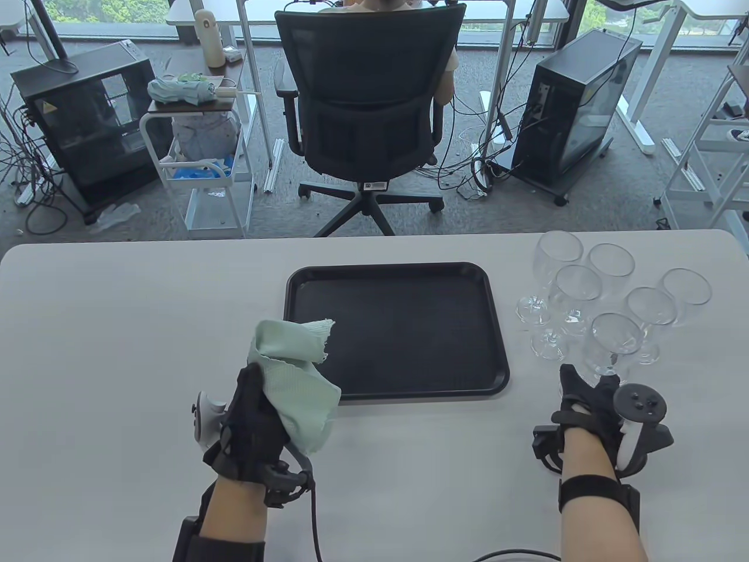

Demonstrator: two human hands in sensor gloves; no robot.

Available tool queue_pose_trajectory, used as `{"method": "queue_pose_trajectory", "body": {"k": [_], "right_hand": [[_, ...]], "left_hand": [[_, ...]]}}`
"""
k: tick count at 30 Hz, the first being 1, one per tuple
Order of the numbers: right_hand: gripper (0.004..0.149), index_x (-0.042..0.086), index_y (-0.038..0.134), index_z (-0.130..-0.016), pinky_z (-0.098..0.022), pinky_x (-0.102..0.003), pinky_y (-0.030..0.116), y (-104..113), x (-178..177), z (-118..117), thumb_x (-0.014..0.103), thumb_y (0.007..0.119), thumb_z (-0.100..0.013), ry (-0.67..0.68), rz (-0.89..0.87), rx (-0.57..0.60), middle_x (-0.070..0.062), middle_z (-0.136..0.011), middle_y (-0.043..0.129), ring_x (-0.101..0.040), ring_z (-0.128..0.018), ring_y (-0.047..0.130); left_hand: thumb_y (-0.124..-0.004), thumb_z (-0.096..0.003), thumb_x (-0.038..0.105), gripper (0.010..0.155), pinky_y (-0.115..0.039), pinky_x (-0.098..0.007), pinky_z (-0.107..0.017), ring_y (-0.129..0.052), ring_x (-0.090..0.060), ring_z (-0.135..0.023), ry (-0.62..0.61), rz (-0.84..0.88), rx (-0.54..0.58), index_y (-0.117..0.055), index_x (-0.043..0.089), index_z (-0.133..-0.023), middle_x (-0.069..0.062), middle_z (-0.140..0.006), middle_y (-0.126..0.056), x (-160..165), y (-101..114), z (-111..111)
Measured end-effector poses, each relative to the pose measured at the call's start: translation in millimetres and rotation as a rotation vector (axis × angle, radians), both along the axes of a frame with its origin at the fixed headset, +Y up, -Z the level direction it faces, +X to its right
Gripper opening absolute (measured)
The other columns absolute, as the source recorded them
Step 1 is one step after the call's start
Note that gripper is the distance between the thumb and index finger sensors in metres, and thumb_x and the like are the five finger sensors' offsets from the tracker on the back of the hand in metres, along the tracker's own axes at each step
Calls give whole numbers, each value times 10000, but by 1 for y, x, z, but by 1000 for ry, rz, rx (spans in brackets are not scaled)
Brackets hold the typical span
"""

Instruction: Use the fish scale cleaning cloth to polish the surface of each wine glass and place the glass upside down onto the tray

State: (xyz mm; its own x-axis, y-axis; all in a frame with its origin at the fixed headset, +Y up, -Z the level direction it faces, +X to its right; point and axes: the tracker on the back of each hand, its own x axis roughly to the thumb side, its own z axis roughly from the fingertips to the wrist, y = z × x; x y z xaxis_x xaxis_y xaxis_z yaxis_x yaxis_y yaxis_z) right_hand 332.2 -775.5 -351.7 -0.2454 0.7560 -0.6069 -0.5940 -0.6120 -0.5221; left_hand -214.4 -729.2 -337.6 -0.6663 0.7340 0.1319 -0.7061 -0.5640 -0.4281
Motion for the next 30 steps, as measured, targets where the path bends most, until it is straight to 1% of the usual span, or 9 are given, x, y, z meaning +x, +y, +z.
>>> {"method": "queue_pose_trajectory", "body": {"k": [3,5,10,12,17,20,22,25,30], "right_hand": [[692,285,640,-993,-668,-622,341,-1,4,-3,610,887,-434,-37,-30,12,-155,-1086,520,-432,-985,396],[509,308,769,-898,-671,-620,350,-1,5,-2,526,891,-454,-51,-23,34,-134,-1058,594,-418,-983,429],[425,334,796,-867,-664,-657,381,9,-6,15,422,893,-463,29,38,120,-96,-979,731,-398,-958,561],[416,329,782,-872,-661,-664,397,22,-21,21,394,876,-472,115,90,203,-80,-928,792,-371,-931,632],[426,353,729,-909,-619,-721,256,69,-84,27,389,835,-498,476,528,346,-54,-944,819,-372,-1010,479],[477,371,707,-944,-625,-734,263,90,-140,31,377,855,-490,689,849,472,-45,-921,806,-340,-1008,513],[496,366,725,-941,-666,-717,362,91,-171,32,350,884,-471,797,942,510,-44,-885,821,-303,-970,590],[505,367,741,-933,-683,-647,528,76,-210,32,357,897,-452,897,1106,444,-27,-845,871,-290,-914,691],[502,356,764,-919,-679,-619,559,60,-228,38,351,913,-440,972,1223,421,-26,-834,881,-284,-902,703]], "left_hand": [[-508,-612,575,597,-195,-723,-756,-142,-384,-1145,-2,-9,-10,-328,398,-1152,25,-1241,-211,0,-2,0],[-509,-611,576,597,-194,-723,-756,-143,-384,-1145,-3,-10,-13,-327,400,-1152,26,-1241,-211,0,-2,0],[-509,-612,576,597,-193,-723,-756,-141,-385,-1145,-3,-19,-2,-326,400,-1152,25,-1241,-210,0,-2,1],[-509,-611,576,596,-193,-723,-756,-141,-384,-1145,3,-26,0,-327,400,-1151,26,-1241,-210,-1,-3,2],[-510,-610,576,598,-188,-723,-755,-137,-383,-1145,28,-68,19,-326,401,-1151,29,-1241,-207,-3,-4,1],[-506,-611,580,597,-183,-725,-755,-134,-383,-1146,44,-90,45,-324,404,-1152,31,-1242,-207,-3,-2,2],[-508,-610,578,599,-194,-728,-756,-140,-394,-1145,50,-109,59,-324,397,-1151,55,-1244,-222,-3,0,3],[-517,-608,577,605,-203,-733,-756,-176,-398,-1153,85,-173,89,-313,395,-1147,79,-1246,-273,-3,2,6],[-547,-602,565,598,-161,-731,-758,-170,-360,-1164,77,-387,264,-419,351,-1146,94,-1239,-369,14,26,12]]}}
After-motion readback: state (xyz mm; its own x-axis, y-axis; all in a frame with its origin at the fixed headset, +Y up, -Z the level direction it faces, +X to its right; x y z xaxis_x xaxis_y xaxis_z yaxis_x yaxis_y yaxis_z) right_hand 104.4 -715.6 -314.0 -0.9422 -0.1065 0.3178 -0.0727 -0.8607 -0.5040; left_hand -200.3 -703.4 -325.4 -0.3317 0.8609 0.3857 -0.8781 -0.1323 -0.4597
